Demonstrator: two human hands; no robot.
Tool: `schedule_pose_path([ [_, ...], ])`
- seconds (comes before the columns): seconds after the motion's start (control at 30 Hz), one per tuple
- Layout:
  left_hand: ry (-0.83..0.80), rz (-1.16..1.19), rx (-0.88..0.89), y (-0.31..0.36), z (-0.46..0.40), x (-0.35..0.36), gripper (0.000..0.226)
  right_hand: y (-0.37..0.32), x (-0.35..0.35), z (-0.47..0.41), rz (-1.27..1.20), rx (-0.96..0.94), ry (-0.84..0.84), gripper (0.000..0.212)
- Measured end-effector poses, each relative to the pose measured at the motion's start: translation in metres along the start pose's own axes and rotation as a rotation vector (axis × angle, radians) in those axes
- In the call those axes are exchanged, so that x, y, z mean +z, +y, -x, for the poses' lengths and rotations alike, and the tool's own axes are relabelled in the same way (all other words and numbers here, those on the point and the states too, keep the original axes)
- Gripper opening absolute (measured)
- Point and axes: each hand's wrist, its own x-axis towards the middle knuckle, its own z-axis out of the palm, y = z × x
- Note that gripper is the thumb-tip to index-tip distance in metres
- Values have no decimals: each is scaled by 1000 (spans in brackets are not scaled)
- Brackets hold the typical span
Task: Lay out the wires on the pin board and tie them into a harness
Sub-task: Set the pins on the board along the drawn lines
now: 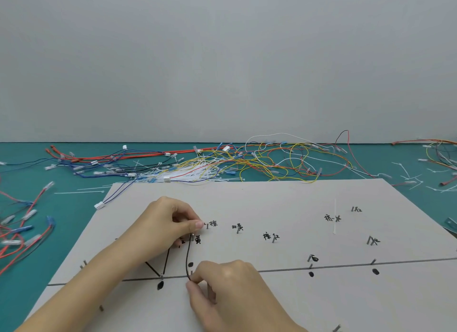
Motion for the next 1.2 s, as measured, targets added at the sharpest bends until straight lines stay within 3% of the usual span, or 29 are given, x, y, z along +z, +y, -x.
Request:
schedule_pose_path([
  [0.6, 74, -58, 27, 4, 2, 2, 14, 3, -1, 1, -26, 8, -7, 19],
  [0.87, 54, -318, 108, 2, 2, -2, 31, 2, -7, 2, -221, 87, -36, 12],
  [1.2, -12, -343, 91, 4, 10, -8, 11, -2, -6, 2, -155, 98, -18, 14],
])
